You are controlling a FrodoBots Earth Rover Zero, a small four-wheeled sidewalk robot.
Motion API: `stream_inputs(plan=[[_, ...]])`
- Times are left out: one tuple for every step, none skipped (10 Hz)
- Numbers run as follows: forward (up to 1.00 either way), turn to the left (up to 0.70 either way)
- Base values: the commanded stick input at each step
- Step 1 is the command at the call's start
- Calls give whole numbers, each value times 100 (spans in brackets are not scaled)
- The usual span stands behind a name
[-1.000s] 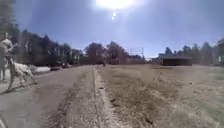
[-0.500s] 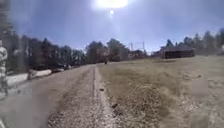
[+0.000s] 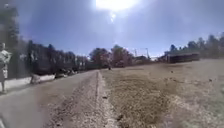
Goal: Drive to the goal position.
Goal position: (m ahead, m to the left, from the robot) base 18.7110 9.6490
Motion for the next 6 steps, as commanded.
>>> stream_inputs(plan=[[68,3],[68,3],[68,3],[68,3],[68,3],[68,3]])
